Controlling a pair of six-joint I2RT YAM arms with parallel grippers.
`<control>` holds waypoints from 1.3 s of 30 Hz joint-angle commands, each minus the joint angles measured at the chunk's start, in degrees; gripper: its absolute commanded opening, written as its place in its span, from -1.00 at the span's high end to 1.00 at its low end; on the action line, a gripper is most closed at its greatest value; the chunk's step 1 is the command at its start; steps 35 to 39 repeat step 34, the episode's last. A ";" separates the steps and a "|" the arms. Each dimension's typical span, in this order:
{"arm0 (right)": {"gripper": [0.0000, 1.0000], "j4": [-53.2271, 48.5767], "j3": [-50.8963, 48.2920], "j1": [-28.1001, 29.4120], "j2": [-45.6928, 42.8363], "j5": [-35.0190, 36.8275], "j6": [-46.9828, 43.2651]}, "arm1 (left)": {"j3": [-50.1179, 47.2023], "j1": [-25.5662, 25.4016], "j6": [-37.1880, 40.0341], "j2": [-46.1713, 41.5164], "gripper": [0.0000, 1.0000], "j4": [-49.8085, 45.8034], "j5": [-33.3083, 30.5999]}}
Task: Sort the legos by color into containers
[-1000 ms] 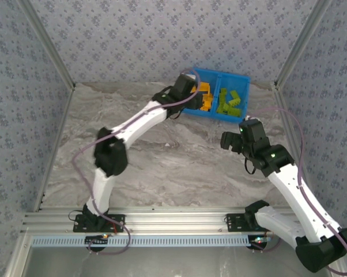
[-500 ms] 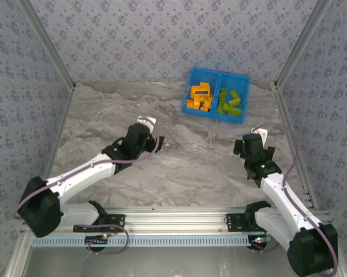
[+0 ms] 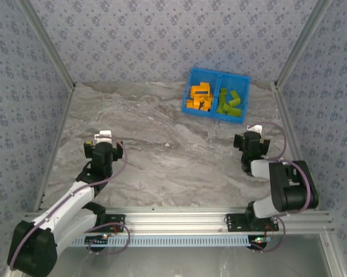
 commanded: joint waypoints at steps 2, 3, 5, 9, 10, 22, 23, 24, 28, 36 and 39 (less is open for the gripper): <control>-1.00 15.36 -2.05 -3.98 3.76 -12.56 -2.78 | -5.87 7.33 1.98 4.93 -0.98 17.17 8.26; -1.00 17.82 -2.63 -3.93 3.99 -11.96 -2.49 | -5.49 9.11 1.35 7.50 -0.99 18.93 8.97; -1.00 13.87 -1.77 -4.26 2.78 -12.98 -2.44 | -3.57 11.14 2.51 11.56 -0.99 20.13 12.28; -1.00 12.76 -1.22 -2.92 2.68 -10.15 -2.92 | -0.65 15.35 3.76 22.31 -0.99 30.09 16.71; -1.00 12.58 -1.06 -3.36 2.72 -11.91 -2.95 | 0.72 16.77 2.72 24.85 -0.99 31.36 17.79; -1.00 9.70 0.31 -4.96 2.64 -20.42 -4.37 | 5.42 20.95 0.98 38.93 -0.99 37.11 28.31; -1.00 9.71 0.35 -5.00 2.57 -20.46 -4.37 | 5.27 21.01 0.97 39.12 -0.99 37.65 28.26; -1.00 9.71 0.32 -4.98 2.60 -20.40 -4.37 | 5.44 20.96 0.95 38.89 -0.99 36.93 28.32; -1.00 9.48 0.43 -4.73 2.63 -20.33 -4.48 | 5.40 21.02 0.97 39.02 -0.99 37.15 28.31; -1.00 8.90 0.59 -5.05 2.28 -20.61 -4.32 | 5.36 21.01 0.99 39.04 -0.99 37.27 28.30; -1.00 8.90 0.59 -5.05 2.28 -20.61 -4.32 | 5.36 21.01 0.99 39.04 -0.99 37.27 28.30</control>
